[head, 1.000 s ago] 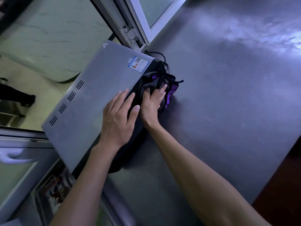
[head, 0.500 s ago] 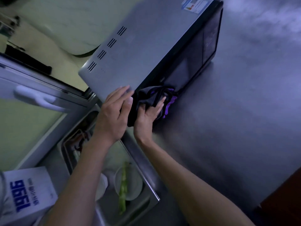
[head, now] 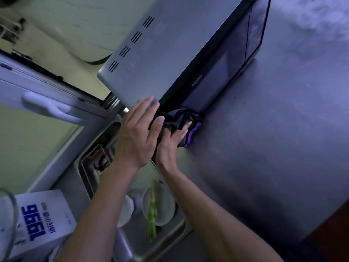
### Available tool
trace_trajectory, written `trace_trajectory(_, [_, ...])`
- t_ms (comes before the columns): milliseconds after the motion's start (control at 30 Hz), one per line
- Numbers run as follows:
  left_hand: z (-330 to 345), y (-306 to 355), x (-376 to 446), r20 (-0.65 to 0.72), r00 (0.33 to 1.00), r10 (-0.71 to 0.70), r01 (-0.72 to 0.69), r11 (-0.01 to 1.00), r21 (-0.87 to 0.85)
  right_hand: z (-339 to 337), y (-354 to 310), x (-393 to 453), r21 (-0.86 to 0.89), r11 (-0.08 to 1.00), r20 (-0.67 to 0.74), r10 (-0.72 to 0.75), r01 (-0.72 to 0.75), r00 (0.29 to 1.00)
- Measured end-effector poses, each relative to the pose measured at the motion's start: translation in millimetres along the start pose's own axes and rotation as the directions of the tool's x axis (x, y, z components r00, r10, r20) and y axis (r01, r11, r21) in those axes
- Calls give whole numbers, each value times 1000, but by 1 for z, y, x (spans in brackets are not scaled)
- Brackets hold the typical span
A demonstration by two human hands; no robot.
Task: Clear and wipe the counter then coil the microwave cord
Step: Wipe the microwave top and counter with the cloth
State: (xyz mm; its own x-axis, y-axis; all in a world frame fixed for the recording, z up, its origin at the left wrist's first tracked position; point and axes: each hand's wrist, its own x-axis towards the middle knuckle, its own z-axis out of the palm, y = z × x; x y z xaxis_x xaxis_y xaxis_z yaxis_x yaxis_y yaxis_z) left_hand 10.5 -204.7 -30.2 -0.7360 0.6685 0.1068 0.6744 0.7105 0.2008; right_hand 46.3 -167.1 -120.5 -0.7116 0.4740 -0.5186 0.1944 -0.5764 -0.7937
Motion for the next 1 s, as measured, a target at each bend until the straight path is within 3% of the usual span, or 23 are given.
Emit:
trace_trajectory(233, [19, 39, 47, 2, 999, 44, -44, 998, 41, -44, -40, 61, -59, 998, -43, -3, 1, 999])
trace_trajectory(467, [40, 84, 113, -3, 998, 64, -63, 995, 71, -99, -114, 134, -251, 947, 35, -196, 199, 980])
trace_trajectory(667, [54, 120, 169, -11, 997, 75, -74, 994, 86, -135, -179, 188, -386, 891, 45, -242, 240, 969])
trace_trajectory(833, [61, 139, 197, -46, 997, 67, -62, 993, 99, -153, -219, 213, -310, 919, -17, -261, 243, 965])
trace_trajectory(1000, [67, 152, 198, -102, 994, 35, -30, 998, 50, -169, -214, 212, -220, 921, 5, -327, 320, 945])
